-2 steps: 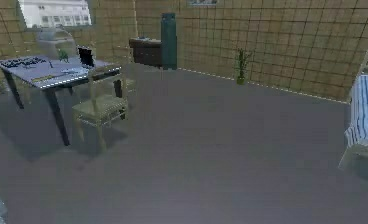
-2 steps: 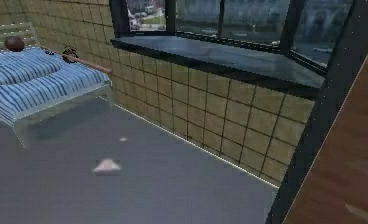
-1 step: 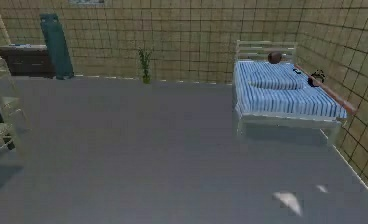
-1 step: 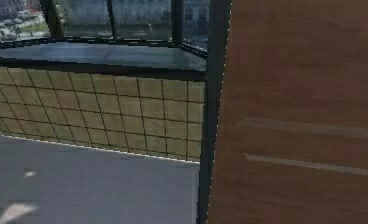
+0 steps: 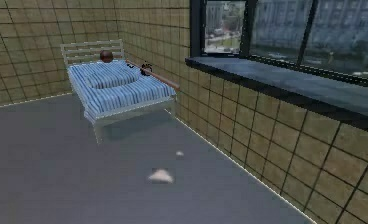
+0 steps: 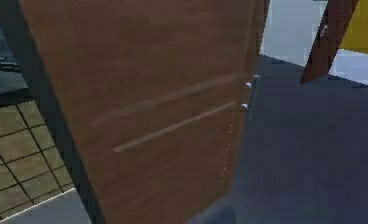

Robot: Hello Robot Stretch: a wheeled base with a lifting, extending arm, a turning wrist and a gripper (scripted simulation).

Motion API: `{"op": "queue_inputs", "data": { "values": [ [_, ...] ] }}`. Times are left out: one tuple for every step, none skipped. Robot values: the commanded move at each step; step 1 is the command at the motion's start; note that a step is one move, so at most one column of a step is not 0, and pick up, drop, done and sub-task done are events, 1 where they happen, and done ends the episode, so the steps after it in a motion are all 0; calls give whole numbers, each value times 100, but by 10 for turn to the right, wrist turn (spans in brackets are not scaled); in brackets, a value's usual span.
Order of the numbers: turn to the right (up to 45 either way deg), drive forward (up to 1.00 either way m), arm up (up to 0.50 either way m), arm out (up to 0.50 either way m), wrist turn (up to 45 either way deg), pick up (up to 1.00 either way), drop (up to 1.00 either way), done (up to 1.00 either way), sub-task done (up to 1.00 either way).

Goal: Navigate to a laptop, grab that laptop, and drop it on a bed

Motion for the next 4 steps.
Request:
{"op": "queue_inputs", "data": {
  "values": [
    [0, 30, 0, 0, 0, 0, 0, 0, 0],
    [-450, 0, 0, 0, 0, 0, 0, 0, 0],
    [-450, 0, 0, 0, 0, 0, 0, 0, 0],
    [0, 30, 0, 0, 0, 0, 0, 0, 0]
  ]
}}
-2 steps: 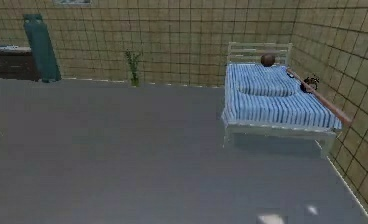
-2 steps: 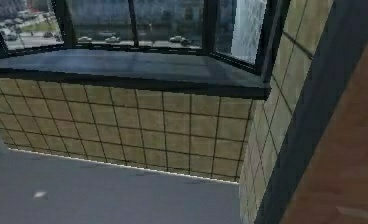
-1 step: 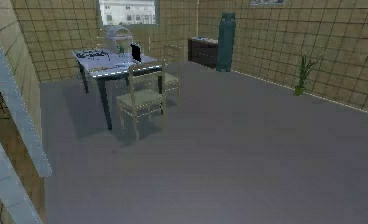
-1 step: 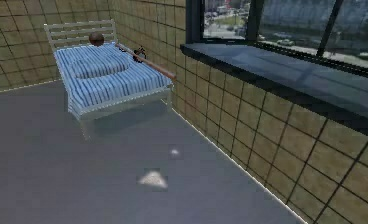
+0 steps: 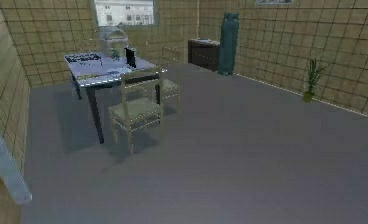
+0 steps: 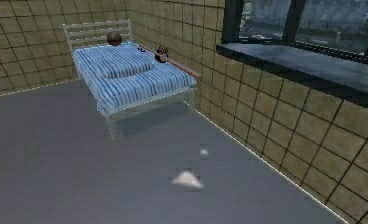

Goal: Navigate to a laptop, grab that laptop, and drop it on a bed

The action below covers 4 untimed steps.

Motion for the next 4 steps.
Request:
{"op": "queue_inputs", "data": {
  "values": [
    [-330, 0, 0, 0, 0, 0, 0, 0, 0],
    [0, 100, 0, 0, 0, 0, 0, 0, 0],
    [0, 45, 0, 0, 0, 0, 0, 0, 0],
    [-450, 0, 0, 0, 0, 0, 0, 0, 0]
  ]
}}
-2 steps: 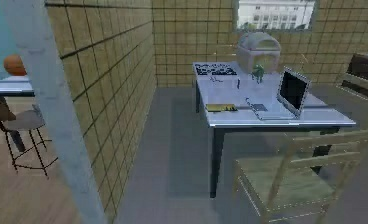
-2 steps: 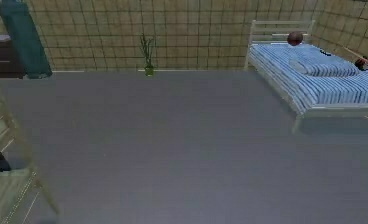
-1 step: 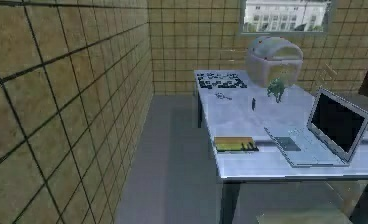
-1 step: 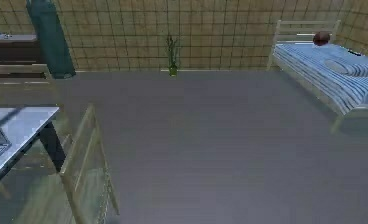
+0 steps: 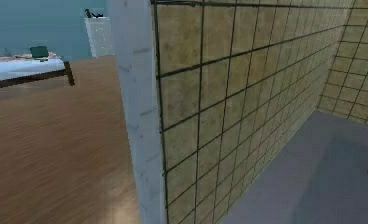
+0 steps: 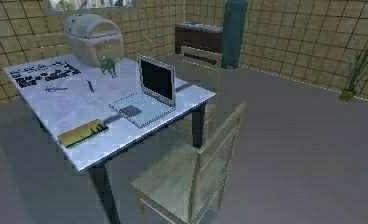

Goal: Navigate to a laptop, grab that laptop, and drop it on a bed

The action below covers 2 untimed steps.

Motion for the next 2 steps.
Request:
{"op": "queue_inputs", "data": {
  "values": [
    [-90, 0, 0, 0, 0, 0, 0, 0, 0],
    [450, 0, 0, 0, 0, 0, 0, 0, 0]
  ]
}}
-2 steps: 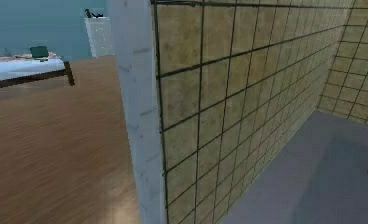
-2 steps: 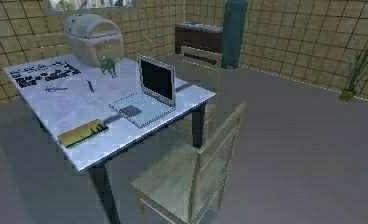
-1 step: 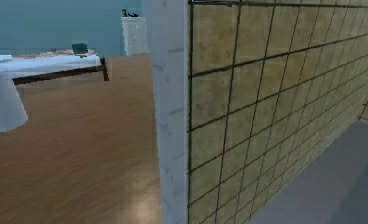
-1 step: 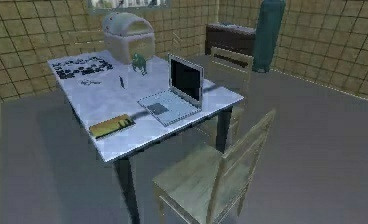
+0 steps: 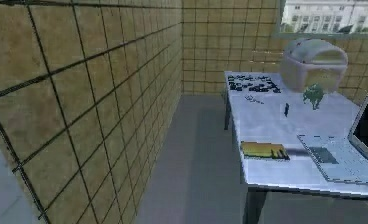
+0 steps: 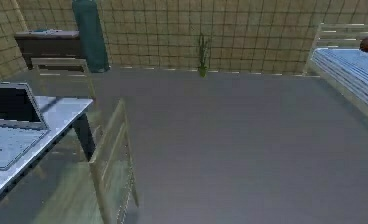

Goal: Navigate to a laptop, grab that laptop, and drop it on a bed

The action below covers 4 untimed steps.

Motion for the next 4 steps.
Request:
{"op": "queue_inputs", "data": {
  "values": [
    [450, 0, 0, 0, 0, 0, 0, 0, 0],
    [450, 0, 0, 0, 0, 0, 0, 0, 0],
    [0, 95, 0, 0, 0, 0, 0, 0, 0],
    [-210, 0, 0, 0, 0, 0, 0, 0, 0]
  ]
}}
